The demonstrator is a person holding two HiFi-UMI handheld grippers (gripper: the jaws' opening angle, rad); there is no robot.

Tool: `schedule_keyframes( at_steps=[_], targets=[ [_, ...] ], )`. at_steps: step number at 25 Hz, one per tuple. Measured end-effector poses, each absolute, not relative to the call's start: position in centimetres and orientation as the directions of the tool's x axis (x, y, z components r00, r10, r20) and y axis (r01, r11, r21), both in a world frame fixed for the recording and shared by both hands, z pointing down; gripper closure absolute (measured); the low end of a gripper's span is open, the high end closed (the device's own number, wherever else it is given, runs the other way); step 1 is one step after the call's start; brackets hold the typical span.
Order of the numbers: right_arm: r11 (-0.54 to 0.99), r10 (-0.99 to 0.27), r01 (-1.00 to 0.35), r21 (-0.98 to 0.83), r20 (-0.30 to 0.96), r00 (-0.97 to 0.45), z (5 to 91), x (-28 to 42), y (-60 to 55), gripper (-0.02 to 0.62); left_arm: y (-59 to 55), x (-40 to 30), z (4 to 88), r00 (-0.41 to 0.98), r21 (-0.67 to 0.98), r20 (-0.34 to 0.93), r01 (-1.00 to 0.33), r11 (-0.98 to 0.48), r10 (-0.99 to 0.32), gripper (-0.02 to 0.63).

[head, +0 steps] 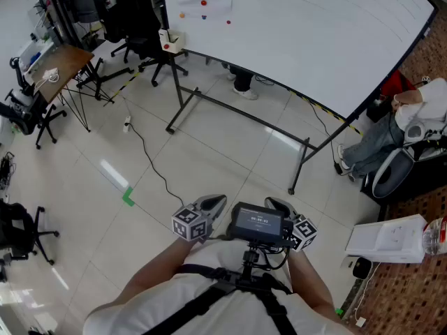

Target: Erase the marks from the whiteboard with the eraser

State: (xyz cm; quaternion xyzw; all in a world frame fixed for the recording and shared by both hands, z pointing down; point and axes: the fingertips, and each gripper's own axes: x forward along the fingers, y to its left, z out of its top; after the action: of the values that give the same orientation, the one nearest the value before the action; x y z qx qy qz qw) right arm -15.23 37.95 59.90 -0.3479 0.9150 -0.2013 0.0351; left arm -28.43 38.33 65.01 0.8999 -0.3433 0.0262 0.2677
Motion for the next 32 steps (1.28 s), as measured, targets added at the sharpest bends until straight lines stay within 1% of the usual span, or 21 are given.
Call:
schedule_keyframes(
  at_steps=[6, 9, 12, 14, 19, 27, 32],
  targets=[
    [0.739, -0.527, -0.514, -0.436, 0.102, -0.844, 60.7, -20.5, 32.2, 0.592, 34.6, -32.1, 66.3, 0.682, 0.496, 0.297, -0.708, -0.503, -0.668, 0.580],
    [0.796, -0.454, -0.450, -0.405, 0.091, -0.886, 60.4, -22.2, 28.0, 0.591, 31.1, -32.7, 64.8, 0.661, 0.483, 0.300, -0.727, -0.488, -0.687, 0.580],
    [0.822, -0.413, -0.405, -0.400, 0.069, -0.908, 59.5, -23.4, 23.2, 0.591, 25.8, -33.5, 63.6, 0.618, 0.458, 0.297, -0.761, -0.459, -0.728, 0.580],
    [0.822, -0.403, -0.390, -0.414, 0.060, -0.913, 59.1, -22.9, 20.0, 0.591, 22.2, -32.8, 62.7, 0.607, 0.448, 0.286, -0.769, -0.457, -0.742, 0.580],
    [0.822, -0.389, -0.365, -0.437, 0.037, -0.921, 58.1, -20.6, 13.7, 0.591, 16.8, -29.1, 60.3, 0.638, 0.409, 0.265, -0.753, -0.515, -0.723, 0.580],
    [0.853, -0.344, -0.304, -0.424, -0.020, -0.939, 57.8, -20.8, 6.1, 0.591, 10.5, -30.6, 61.3, 0.543, 0.377, 0.321, -0.825, -0.422, -0.776, 0.580],
    [0.800, -0.358, -0.273, -0.534, -0.060, -0.932, 57.2, -20.6, 3.2, 0.591, 7.3, -31.0, 59.1, 0.549, 0.338, 0.296, -0.825, -0.452, -0.782, 0.580]
  ],
)
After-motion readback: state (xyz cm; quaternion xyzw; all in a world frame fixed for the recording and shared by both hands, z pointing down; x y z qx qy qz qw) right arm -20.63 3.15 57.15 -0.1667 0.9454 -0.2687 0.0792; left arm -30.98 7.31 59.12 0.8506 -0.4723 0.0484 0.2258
